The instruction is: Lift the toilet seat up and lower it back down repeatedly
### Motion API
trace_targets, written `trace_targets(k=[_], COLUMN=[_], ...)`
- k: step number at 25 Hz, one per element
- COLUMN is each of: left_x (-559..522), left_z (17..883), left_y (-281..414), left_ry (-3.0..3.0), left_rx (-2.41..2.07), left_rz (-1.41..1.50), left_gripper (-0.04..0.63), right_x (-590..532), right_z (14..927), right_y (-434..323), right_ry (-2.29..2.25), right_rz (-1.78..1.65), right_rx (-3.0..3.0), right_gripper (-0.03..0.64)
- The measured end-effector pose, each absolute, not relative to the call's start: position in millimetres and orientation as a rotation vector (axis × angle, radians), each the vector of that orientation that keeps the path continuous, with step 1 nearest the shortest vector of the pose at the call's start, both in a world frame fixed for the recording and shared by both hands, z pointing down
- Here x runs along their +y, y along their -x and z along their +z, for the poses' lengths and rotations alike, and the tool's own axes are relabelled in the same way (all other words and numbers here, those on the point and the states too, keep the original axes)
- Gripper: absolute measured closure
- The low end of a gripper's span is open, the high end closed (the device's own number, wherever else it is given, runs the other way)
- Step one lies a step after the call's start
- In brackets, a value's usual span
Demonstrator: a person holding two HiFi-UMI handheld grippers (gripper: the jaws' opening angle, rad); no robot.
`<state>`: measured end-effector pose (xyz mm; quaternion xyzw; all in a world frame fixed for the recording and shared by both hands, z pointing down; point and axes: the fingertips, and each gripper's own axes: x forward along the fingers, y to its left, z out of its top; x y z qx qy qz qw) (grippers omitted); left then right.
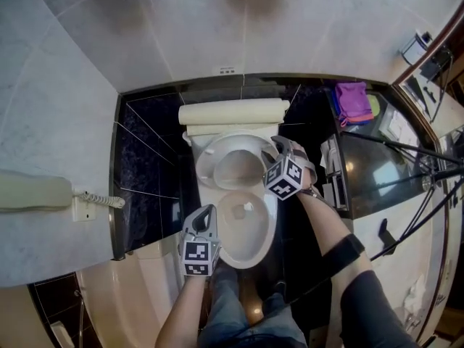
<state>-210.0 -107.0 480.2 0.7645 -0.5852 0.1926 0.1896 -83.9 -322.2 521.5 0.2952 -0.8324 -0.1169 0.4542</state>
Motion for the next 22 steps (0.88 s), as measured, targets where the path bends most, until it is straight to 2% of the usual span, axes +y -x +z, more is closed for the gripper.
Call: trace_targets(k=[8,11,22], left_x=[-103.9,-104.3,-95.3], left_z=[504.4,507.5,520.3], left_y=[216.6,222.6,220.4], left_ry=[-2.137,-2.131,-2.104], left_rx=[-1.617,-1.621,-1.611], left_rz=[0.543,0.543,0.548], left_gripper=[0.595,0.595,0.595], right_x=[-343.2,-350.1,-339.8], right_z=[547.7,551.4,548.3], right_y=[100.4,102.5,100.7], right_ry=[-0.698,-0.715,-0.718], right_rz=[-0.307,-0.311,-0.305], right_rx=[-2.025,-2.015,-2.006], right_gripper=[0.434,0.515,0.527])
